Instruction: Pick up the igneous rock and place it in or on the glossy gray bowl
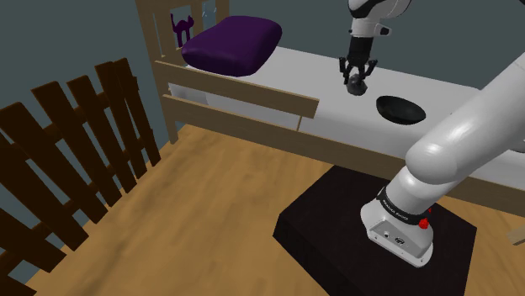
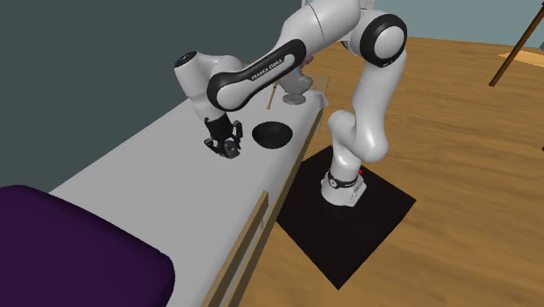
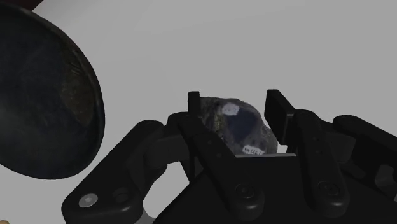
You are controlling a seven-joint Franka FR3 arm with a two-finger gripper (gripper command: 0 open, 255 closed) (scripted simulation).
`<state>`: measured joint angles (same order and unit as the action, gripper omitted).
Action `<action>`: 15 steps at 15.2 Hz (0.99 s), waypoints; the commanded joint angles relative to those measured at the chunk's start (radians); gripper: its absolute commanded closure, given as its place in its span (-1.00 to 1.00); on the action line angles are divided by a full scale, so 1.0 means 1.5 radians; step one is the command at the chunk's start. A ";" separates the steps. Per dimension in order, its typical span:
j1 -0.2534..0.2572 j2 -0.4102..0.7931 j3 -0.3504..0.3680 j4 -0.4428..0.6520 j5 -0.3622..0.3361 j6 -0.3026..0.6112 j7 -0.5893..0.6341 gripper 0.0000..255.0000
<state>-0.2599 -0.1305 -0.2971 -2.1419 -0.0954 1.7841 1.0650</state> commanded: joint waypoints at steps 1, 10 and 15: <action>0.000 -0.003 0.001 0.014 0.000 -0.017 0.000 1.00; 0.002 -0.018 0.004 0.079 -0.002 -0.098 -0.001 1.00; 0.003 -0.022 0.006 0.121 -0.002 -0.142 -0.003 1.00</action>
<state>-0.2566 -0.1626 -0.2889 -1.9787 -0.0984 1.5898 1.0609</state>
